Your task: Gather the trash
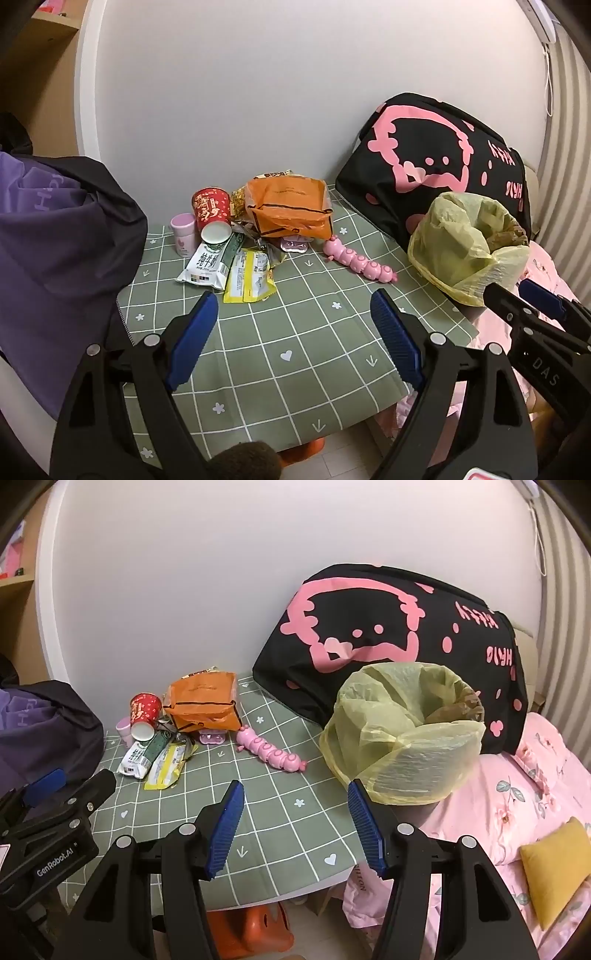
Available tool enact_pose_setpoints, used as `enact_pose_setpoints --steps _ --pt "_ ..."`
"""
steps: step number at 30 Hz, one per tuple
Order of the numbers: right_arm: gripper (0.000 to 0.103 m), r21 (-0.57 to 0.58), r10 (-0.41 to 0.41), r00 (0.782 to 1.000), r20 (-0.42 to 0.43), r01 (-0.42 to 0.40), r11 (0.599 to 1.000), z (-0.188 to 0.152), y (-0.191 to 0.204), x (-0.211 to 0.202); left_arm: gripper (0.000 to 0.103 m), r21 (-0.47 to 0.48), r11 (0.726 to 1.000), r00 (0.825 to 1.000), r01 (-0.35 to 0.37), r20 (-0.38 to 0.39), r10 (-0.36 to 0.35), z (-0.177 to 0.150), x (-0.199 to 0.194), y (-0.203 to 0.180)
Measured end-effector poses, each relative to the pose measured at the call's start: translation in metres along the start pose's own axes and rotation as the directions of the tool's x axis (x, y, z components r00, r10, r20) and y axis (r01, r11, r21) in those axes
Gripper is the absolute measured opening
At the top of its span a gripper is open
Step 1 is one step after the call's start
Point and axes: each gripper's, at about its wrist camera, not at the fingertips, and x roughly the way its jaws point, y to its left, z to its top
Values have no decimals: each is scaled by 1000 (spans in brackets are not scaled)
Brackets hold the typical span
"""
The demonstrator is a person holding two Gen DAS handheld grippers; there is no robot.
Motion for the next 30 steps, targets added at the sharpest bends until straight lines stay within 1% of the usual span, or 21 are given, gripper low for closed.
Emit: enact_pose_setpoints --steps 3,9,19,26,30 --pt "55 -1 -2 1000 -2 2 1000 0 0 0 80 7 1000 1000 5 5 -5 -2 0 -4" --pt "55 4 -6 1000 0 6 1000 1 -4 -1 80 -2 1000 1000 20 2 -20 3 -3 -1" --pt "55 16 -15 1000 8 15 1000 -3 -7 -4 80 9 999 999 39 10 -40 4 -7 -4" --pt "55 19 -18 1000 3 18 1000 -4 -7 -3 80 10 999 999 37 3 -37 4 -6 -3" --pt "55 27 -16 1000 -6 16 1000 -5 -8 -1 80 15 999 999 33 -20 -32 3 -2 -4"
